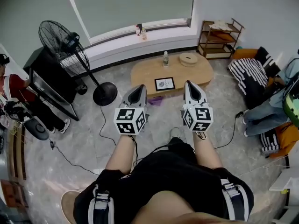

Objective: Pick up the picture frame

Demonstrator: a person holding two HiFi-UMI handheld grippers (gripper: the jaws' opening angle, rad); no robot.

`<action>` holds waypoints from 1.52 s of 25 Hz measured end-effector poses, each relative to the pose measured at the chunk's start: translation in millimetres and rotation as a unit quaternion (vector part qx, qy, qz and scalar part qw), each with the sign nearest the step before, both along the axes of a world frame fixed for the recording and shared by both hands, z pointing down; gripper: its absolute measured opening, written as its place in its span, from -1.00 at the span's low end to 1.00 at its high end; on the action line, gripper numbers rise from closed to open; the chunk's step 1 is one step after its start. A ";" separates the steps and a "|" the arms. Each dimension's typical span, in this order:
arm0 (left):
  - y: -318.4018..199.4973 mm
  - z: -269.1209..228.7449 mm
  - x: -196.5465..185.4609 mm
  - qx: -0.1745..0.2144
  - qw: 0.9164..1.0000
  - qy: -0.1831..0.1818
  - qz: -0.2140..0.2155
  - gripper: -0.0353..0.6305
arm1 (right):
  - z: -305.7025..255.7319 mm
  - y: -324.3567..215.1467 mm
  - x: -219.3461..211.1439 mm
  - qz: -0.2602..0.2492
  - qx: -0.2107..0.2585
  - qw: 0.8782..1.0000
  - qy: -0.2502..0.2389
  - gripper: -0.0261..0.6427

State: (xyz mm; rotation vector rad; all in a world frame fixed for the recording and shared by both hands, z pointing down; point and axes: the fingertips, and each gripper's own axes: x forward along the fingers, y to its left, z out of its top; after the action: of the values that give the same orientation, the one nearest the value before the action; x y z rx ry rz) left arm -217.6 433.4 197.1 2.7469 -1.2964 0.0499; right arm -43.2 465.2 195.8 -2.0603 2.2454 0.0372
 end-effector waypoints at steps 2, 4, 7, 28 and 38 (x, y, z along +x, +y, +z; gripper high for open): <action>-16.6 3.1 -2.6 -0.003 1.000 0.003 -0.004 -0.83 | 4.3 -16.5 -7.4 -0.012 -0.001 1.000 0.001 -0.88; -35.8 7.8 -0.5 -0.007 1.000 0.002 -0.007 -0.83 | 9.3 -36.2 -10.8 -0.024 -0.002 1.000 0.001 -0.88; -71.5 13.2 7.3 -0.010 1.000 -0.005 -0.009 -0.83 | 13.5 -75.1 -5.7 -0.030 -0.003 1.000 -0.002 -0.88; -419.4 14.1 134.6 -0.013 0.999 -0.010 -0.041 -0.83 | 7.8 -433.6 117.2 -0.077 -0.006 0.997 0.005 -0.88; -547.5 16.9 157.7 -0.025 0.999 -0.018 -0.019 -0.83 | 9.6 -572.9 134.3 -0.075 -0.022 0.997 -0.003 -0.88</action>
State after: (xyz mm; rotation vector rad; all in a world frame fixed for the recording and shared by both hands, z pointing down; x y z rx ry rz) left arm -59.8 -114.0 214.0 2.6915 -1.3356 0.1261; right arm 91.1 -107.7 205.4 -1.9035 2.4107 -0.0291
